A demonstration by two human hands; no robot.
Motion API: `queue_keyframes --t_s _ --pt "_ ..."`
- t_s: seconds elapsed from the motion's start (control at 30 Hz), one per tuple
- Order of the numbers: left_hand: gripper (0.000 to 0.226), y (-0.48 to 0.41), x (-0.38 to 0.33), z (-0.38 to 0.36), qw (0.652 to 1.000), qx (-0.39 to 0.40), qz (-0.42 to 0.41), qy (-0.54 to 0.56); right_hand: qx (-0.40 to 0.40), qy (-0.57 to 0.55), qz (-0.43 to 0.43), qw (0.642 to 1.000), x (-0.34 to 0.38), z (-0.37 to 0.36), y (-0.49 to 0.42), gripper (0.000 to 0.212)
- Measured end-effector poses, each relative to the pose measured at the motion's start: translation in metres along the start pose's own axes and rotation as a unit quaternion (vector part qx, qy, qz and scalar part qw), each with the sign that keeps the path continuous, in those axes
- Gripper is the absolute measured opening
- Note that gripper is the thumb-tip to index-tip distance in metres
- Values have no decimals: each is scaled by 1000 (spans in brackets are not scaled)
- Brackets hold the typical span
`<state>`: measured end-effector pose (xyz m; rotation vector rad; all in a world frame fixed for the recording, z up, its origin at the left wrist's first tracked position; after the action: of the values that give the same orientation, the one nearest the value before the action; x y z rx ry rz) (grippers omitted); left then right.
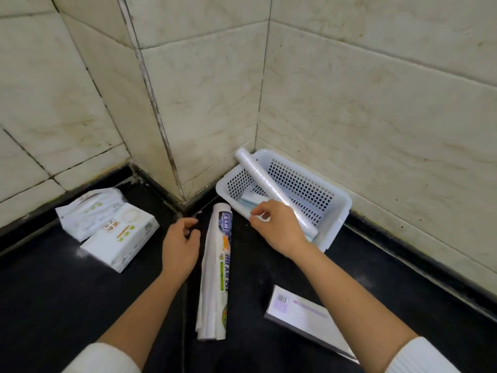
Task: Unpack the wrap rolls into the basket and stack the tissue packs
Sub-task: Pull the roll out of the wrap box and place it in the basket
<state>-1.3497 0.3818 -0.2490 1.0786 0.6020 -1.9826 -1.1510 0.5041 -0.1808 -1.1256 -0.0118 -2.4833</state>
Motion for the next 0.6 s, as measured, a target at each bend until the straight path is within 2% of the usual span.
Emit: queue_keyframes --t_s 0.13,0.3,0.43,0.5,0.6 --pt "23 29 58 2 991 84 99 -16 87 19 -19 996 10 -66 37 17" --pt "20 67 99 -6 958 142 238 72 153 101 1 983 13 -119 79 29" --pt "24 90 98 -15 933 203 266 136 92 212 4 973 12 -118 87 30" --pt "23 98 92 -18 924 232 261 154 72 246 -35 966 5 -114 90 36" --pt "20 101 85 -20 923 239 253 162 83 250 -121 957 -9 -110 95 44"
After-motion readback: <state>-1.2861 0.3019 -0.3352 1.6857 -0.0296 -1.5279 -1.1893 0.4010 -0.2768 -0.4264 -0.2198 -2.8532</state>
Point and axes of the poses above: each hand's wrist, its own y-axis away from the middle knuckle, its own z-axis out of the back of the hand, x = y × z, the point moved 7 cm from there along -y, towards the middle knuckle, and after that the axes turned 11 degrees about -x, right-handed, at the moved point
